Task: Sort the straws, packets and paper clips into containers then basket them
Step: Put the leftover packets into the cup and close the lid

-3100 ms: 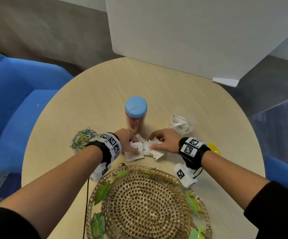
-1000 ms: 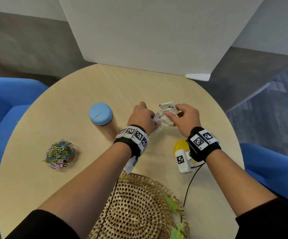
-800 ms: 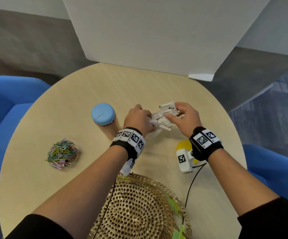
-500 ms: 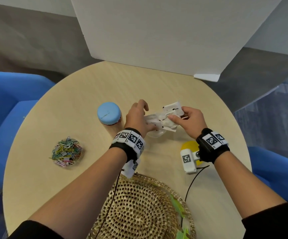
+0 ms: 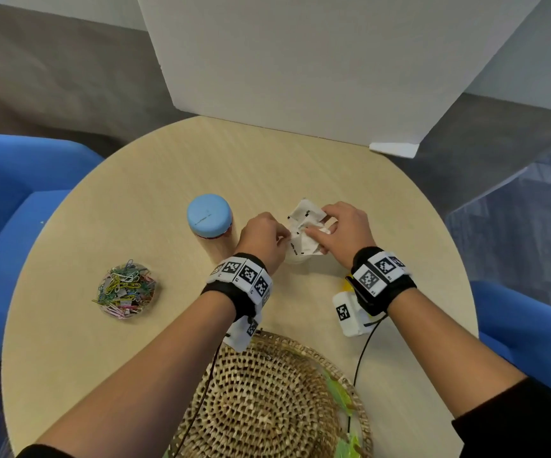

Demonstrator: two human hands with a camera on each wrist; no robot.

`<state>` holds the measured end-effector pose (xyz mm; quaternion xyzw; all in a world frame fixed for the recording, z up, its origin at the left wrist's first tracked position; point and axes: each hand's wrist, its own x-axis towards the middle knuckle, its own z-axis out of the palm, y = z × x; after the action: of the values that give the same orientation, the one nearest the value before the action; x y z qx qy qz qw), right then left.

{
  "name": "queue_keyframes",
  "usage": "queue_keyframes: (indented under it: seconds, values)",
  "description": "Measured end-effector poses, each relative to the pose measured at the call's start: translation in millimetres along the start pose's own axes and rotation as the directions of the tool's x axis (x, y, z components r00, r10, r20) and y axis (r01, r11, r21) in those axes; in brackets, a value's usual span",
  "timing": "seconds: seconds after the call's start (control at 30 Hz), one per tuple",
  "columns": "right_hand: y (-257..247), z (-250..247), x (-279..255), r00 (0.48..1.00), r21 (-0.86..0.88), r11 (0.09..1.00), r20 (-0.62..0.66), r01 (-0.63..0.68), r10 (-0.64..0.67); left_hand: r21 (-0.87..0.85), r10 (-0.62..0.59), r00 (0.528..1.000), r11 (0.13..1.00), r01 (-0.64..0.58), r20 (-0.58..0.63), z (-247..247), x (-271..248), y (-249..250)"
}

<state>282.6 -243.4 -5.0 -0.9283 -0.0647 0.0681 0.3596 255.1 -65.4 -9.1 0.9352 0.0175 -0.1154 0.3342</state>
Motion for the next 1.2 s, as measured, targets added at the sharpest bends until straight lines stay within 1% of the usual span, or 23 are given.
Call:
queue_keyframes:
  seconds: [0.1,0.17,0.23,0.3,0.4,0.43,0.47,0.53,0.57,0.6,0.63,0.67,0.73,0.8,0.87,0.9,0.93,1.0,1.07,1.13,1.2]
  values:
    - [-4.1,-3.5,4.1,0.999,-0.132,0.991,0.048,0.006,0.0,-0.162,-0.061,0.993,0.986,0.045,-0.099,-5.3,-4.1,-0.5]
    - [-11.7,-3.4,5.1,0.994,-0.249,0.968,0.105,0.037,-0.011,-0.243,-0.058,0.987,0.97,0.02,-0.15,-6.9,-5.0,0.6]
    - [-20.2,-0.7,7.3,0.987,-0.334,0.942,0.16,0.039,0.016,-0.223,0.017,0.989,0.973,-0.051,-0.15,-7.5,-3.7,3.7]
    - [-25.4,1.7,10.6,0.98,-0.362,0.932,0.196,0.029,0.046,-0.172,0.064,0.99,0.981,-0.085,-0.128,-6.8,0.9,5.3]
    - [-24.5,-2.4,13.0,0.968,-0.314,0.949,0.246,0.027,0.054,-0.171,0.053,0.992,0.983,-0.073,-0.118,-4.9,8.4,1.5]
    - [-21.9,-5.6,11.8,0.97,-0.279,0.96,0.239,0.025,0.044,-0.176,0.044,0.991,0.982,-0.065,-0.125,-4.6,10.2,0.1]
    - [-17.9,-8.8,9.7,0.978,-0.245,0.969,0.205,0.008,0.044,-0.178,0.038,0.989,0.982,-0.063,-0.14,-4.5,11.8,-1.3]
    - [-11.3,-15.2,2.0,0.99,-0.187,0.979,0.106,-0.076,0.098,-0.183,0.022,0.986,0.982,-0.052,-0.164,-4.8,12.8,-2.2]
    - [-9.7,-17.2,-2.9,0.984,-0.113,0.983,0.092,-0.144,0.155,-0.18,0.021,0.986,0.982,-0.051,-0.167,-5.3,12.7,-1.9]
    - [-10.0,-17.3,-8.0,0.971,-0.007,0.977,0.107,-0.213,0.212,-0.162,0.029,0.987,0.985,-0.055,-0.158,-5.3,12.9,-1.5]
    - [-10.7,-15.7,-12.1,0.961,0.075,0.964,0.126,-0.257,0.246,-0.127,0.04,0.99,0.99,-0.057,-0.133,-4.9,12.7,-1.1]
    - [-11.8,-12.7,-14.6,0.962,0.114,0.959,0.118,-0.261,0.248,-0.073,0.058,0.993,0.995,-0.066,-0.1,-3.5,13.2,-1.3]
    - [-14.3,-4.2,-14.8,0.975,0.06,0.975,0.066,-0.214,0.21,0.053,0.094,0.995,0.994,-0.092,-0.03,-0.9,13.1,-0.3]
    - [-18.0,4.7,-14.6,0.983,-0.074,0.982,0.057,-0.172,0.176,0.143,0.104,0.994,0.984,-0.105,0.013,-1.2,11.8,2.2]
    - [-21.9,10.8,-15.2,0.987,-0.252,0.959,0.07,-0.125,0.148,0.154,0.103,0.995,0.983,-0.102,0.006,-4.4,10.1,3.5]
    - [-21.8,12.7,-14.6,0.988,-0.314,0.944,0.078,-0.102,0.133,0.121,0.103,0.995,0.987,-0.101,-0.008,-6.4,8.7,4.0]
    - [-22.0,12.0,-13.6,0.989,-0.331,0.94,0.086,-0.084,0.119,0.083,0.119,0.993,0.99,-0.118,-0.013,-7.2,7.4,3.5]
    - [-20.2,5.8,-10.9,0.986,-0.263,0.963,0.137,-0.056,0.094,0.077,0.216,0.976,0.973,-0.218,0.035,-6.8,3.7,2.9]
    - [-14.1,-1.7,-8.6,0.982,-0.145,0.989,0.177,-0.035,0.061,0.161,0.281,0.954,0.942,-0.295,0.104,-3.6,1.5,1.9]
    - [-5.6,-6.7,-9.8,0.99,-0.012,0.996,0.115,-0.085,0.086,0.206,0.278,0.951,0.931,-0.3,0.133,-1.7,4.3,0.4]
    - [2.1,-6.9,-10.8,0.991,0.05,0.989,0.02,-0.137,0.136,0.214,0.279,0.951,0.929,-0.303,0.135,-2.5,9.2,-1.4]
